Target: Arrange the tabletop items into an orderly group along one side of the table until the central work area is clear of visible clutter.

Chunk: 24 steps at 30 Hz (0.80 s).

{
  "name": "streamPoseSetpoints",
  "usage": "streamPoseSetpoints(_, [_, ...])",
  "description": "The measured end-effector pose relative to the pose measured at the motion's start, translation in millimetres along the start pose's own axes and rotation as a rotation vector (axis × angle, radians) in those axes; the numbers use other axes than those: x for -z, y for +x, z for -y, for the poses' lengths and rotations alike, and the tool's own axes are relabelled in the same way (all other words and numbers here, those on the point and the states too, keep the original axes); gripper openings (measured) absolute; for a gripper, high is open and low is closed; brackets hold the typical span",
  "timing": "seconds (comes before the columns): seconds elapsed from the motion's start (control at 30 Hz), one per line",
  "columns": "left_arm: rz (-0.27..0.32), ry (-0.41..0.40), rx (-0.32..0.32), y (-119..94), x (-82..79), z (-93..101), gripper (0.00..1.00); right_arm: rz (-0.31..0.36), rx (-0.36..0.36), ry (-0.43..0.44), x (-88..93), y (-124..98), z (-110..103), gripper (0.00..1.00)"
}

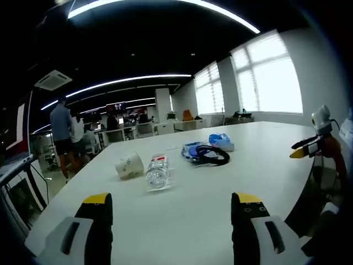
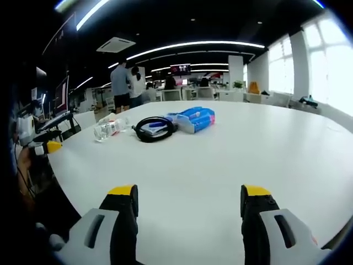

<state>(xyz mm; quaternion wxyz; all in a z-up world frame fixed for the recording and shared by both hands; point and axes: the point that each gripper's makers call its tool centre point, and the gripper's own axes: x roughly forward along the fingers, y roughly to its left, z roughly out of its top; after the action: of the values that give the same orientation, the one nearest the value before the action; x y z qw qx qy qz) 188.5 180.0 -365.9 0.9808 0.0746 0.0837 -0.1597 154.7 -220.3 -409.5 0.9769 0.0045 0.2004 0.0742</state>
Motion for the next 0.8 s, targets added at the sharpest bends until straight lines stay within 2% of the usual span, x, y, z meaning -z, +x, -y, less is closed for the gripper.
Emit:
streamPoseSetpoints(0.37, [-0.014, 0.005, 0.005, -0.8, 2.3, 2.5, 0.87, -0.005, -0.013, 0.024, 2.0, -2.1, 0.0, 0.71])
streamPoseSetpoints(0.53, [-0.009, -0.010, -0.007, -1.6, 1.6, -0.6, 0.85, 0.016, -0.046, 0.058, -5.1, -4.7, -3.4, 0.69])
streamPoseSetpoints(0.8, [-0.007, -0.019, -0.005, -0.1, 0.8, -0.7, 0.85, 0.021, -0.059, 0.048, -13.9, -0.4, -6.6, 0.69])
